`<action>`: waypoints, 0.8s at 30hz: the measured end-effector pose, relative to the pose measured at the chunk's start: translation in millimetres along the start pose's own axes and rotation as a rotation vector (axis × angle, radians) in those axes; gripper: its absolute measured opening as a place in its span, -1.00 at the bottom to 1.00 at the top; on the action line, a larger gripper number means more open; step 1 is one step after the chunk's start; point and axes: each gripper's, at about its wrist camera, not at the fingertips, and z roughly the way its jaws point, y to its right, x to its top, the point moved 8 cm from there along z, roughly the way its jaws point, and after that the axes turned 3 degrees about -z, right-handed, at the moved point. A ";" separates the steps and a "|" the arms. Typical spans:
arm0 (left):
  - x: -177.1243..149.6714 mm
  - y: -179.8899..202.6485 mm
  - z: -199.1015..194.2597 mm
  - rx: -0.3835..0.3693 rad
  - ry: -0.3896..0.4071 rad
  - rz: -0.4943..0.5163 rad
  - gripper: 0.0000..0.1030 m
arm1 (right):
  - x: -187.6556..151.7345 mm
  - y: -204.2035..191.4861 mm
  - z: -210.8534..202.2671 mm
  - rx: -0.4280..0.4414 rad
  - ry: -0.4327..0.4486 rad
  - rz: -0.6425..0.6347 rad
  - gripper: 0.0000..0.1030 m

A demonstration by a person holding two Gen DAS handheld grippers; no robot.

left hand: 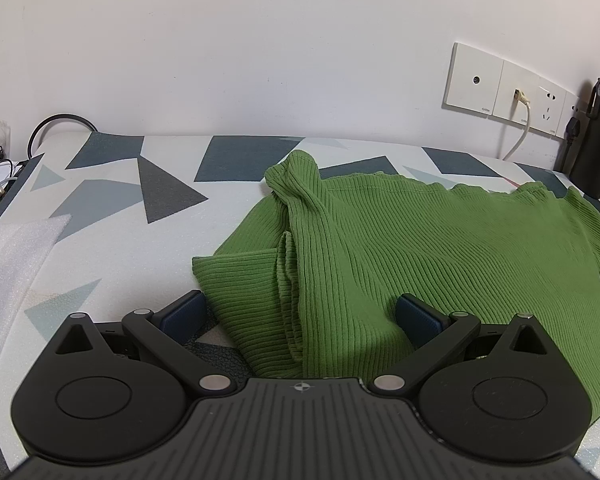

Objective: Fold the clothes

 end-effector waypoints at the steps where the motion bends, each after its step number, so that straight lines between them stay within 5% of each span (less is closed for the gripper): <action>1: 0.0 0.0 0.0 0.000 0.001 0.000 0.99 | 0.0 0.0 -0.1 0.000 0.000 0.000 0.99; 24: 1.4 -1.7 2.1 -0.017 -0.002 -0.009 0.99 | 0.5 0.5 0.4 -0.004 -0.002 -0.001 0.99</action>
